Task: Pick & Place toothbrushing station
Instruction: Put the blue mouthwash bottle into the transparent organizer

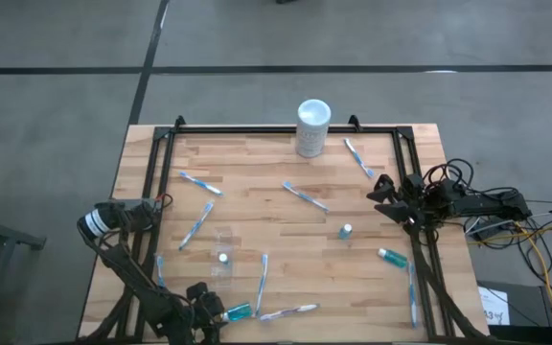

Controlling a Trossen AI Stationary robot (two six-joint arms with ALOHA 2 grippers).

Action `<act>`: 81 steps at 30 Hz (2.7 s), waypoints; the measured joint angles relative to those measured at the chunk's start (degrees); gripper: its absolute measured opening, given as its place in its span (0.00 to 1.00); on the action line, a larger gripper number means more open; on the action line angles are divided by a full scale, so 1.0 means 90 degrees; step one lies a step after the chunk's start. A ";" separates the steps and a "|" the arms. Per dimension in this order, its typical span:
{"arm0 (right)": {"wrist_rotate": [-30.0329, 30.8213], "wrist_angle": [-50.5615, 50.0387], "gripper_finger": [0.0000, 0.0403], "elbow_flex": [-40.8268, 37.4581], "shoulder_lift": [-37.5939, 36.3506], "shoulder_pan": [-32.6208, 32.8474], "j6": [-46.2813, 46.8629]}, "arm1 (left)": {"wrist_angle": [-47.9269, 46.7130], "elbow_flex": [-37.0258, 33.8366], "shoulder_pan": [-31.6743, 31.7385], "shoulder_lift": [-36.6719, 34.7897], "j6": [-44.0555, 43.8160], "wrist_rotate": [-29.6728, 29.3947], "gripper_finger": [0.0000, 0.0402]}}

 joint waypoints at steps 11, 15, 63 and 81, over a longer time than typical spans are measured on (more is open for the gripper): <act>0.0001 0.0000 0.51 0.0000 0.0002 0.0001 0.0000 | -0.0025 0.0000 0.0007 0.0007 -0.0095 0.0056 0.32; -0.0002 -0.0001 0.51 0.0000 0.0001 0.0000 0.0000 | -0.0007 0.0000 0.0007 0.0010 -0.0066 0.0060 0.27; 0.0000 -0.0001 0.51 0.0000 0.0001 0.0001 0.0000 | -0.6174 0.3857 0.0691 -0.0058 -0.0462 0.2666 0.24; -0.0001 0.0000 0.51 0.0000 0.0002 0.0001 0.0000 | -0.7843 0.4206 0.1869 -0.1034 0.0409 0.4011 0.24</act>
